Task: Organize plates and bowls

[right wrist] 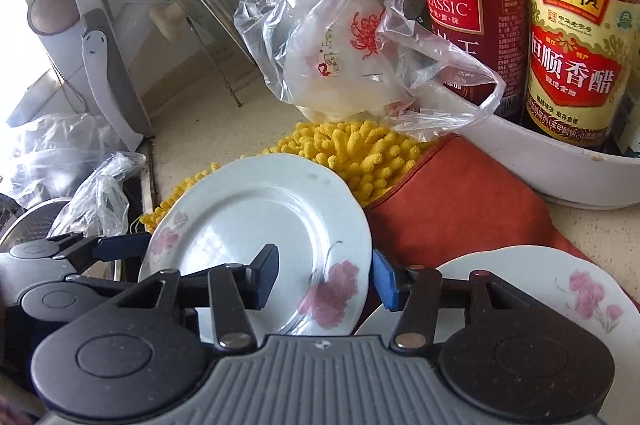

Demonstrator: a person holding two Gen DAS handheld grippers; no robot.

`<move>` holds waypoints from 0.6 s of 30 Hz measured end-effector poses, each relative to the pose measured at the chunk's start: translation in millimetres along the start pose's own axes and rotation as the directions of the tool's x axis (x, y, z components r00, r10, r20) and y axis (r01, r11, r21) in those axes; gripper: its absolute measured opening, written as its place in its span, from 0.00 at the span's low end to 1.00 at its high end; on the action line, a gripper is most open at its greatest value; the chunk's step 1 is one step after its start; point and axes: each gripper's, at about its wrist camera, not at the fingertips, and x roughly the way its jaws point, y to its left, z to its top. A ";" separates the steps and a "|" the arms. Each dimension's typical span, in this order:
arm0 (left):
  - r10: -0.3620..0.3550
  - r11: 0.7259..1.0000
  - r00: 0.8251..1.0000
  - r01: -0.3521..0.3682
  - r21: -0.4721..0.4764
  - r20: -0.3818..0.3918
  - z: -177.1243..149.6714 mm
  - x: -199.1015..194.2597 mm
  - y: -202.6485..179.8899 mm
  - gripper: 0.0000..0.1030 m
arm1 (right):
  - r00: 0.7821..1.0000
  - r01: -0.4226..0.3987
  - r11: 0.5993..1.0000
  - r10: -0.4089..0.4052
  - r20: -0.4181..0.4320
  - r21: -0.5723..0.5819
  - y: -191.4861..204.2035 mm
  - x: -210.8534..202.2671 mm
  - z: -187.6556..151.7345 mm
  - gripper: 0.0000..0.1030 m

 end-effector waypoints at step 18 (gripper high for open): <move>0.013 0.999 1.000 -0.013 -0.029 0.004 13.3 -17.0 2.5 0.89 | 1.000 -0.008 1.000 0.008 0.023 0.006 14.8 -12.1 12.3 0.49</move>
